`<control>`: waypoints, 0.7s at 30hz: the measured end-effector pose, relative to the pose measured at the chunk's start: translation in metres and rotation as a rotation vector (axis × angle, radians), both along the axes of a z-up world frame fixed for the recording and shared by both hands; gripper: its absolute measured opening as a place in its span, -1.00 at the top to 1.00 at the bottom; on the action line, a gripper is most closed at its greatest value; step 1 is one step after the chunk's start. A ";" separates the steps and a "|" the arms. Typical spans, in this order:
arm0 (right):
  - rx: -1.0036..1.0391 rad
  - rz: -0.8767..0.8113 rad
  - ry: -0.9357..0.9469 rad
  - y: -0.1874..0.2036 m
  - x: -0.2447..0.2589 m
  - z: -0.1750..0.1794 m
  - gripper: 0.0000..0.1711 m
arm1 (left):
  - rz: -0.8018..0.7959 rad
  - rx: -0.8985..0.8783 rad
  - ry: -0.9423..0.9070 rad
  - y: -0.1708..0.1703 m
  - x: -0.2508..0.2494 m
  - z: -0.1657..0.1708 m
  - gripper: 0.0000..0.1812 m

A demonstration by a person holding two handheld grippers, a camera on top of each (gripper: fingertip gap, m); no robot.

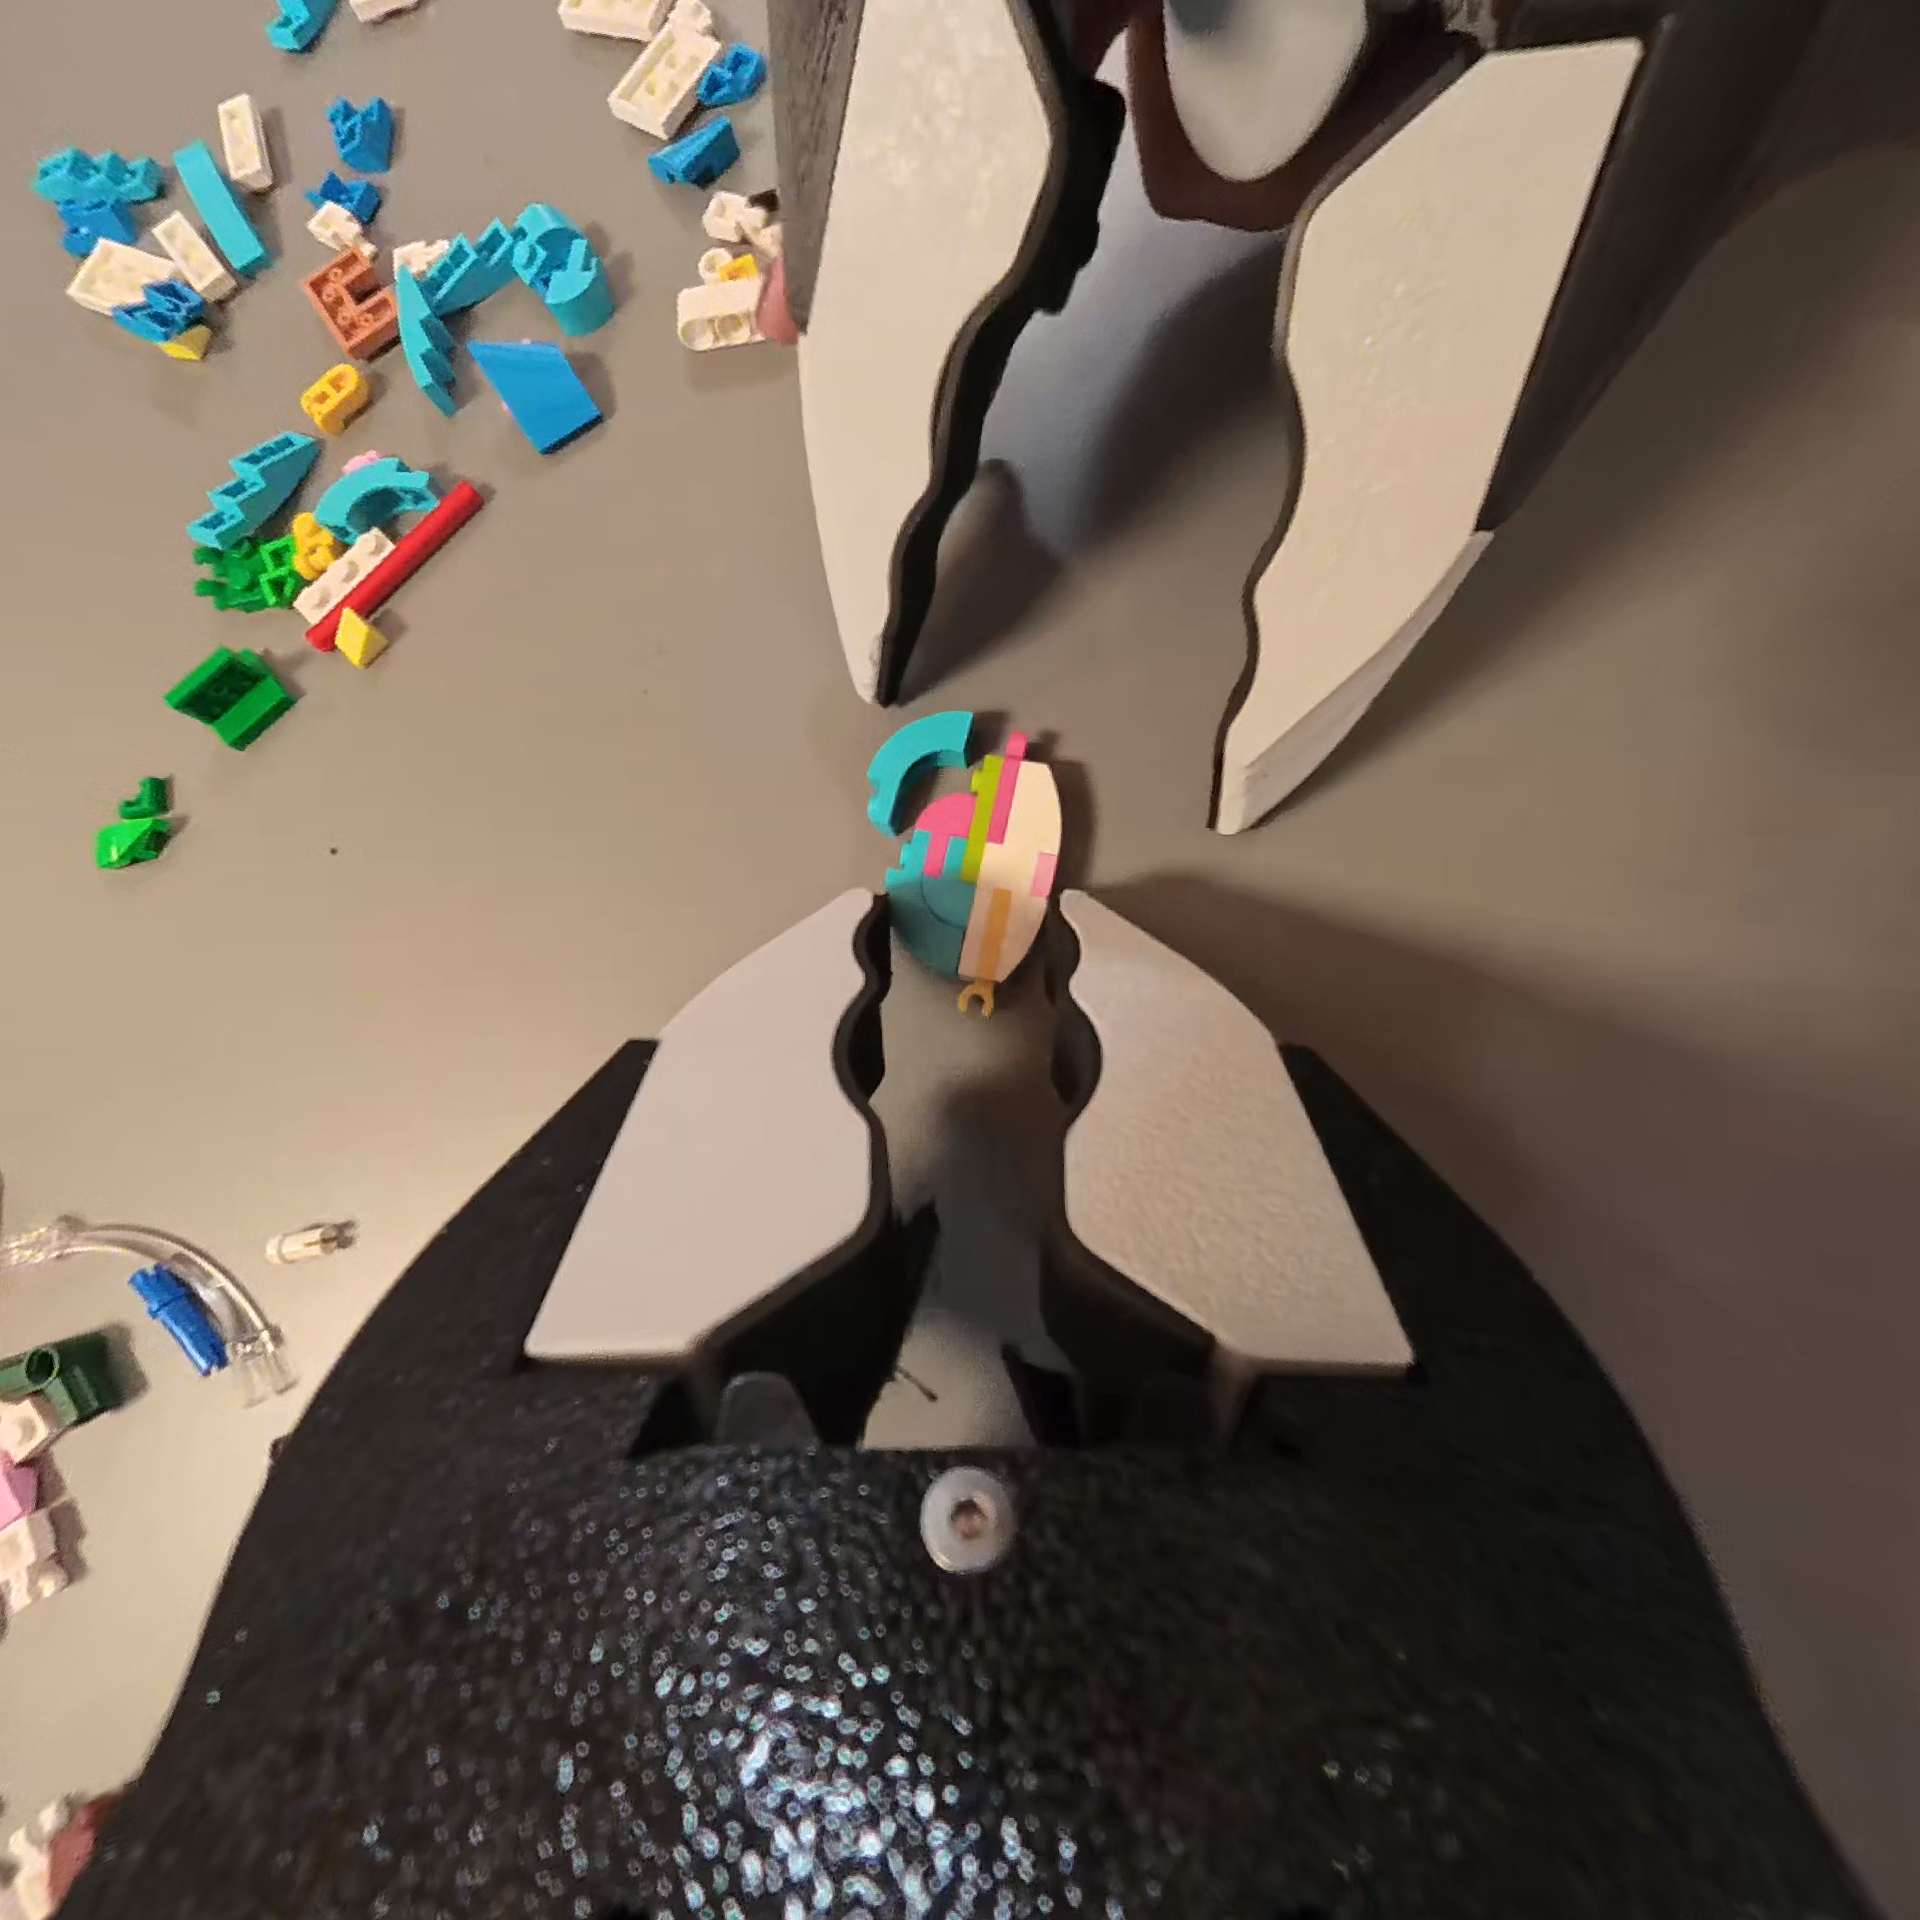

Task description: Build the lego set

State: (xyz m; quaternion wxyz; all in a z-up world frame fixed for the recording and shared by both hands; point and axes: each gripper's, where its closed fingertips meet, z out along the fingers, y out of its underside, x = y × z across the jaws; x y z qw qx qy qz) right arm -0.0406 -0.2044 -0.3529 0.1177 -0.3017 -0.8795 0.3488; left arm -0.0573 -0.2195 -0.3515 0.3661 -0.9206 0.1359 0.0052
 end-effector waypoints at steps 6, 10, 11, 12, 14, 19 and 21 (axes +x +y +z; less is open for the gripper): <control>0.003 0.004 0.027 -0.003 -0.001 0.001 0.18 | 0.002 -0.014 -0.011 0.004 0.009 0.000 0.69; -0.003 0.022 0.028 -0.005 0.000 0.000 0.15 | 0.019 -0.018 -0.029 0.008 0.009 -0.001 0.69; -0.004 0.026 0.027 -0.006 0.000 0.000 0.14 | 0.019 -0.019 -0.038 0.009 0.009 -0.001 0.69; -0.003 0.029 0.025 -0.006 0.000 0.000 0.13 | 0.019 -0.023 -0.042 0.009 0.009 -0.001 0.69; -0.003 0.038 0.022 -0.007 -0.001 0.000 0.12 | 0.013 -0.035 -0.034 0.010 0.008 -0.001 0.69; -0.011 0.074 0.006 -0.009 0.001 -0.001 0.11 | 0.006 -0.034 -0.039 0.011 0.006 -0.001 0.69; -0.014 0.073 0.003 -0.010 0.000 -0.001 0.10 | 0.010 -0.031 -0.040 0.012 0.006 -0.001 0.69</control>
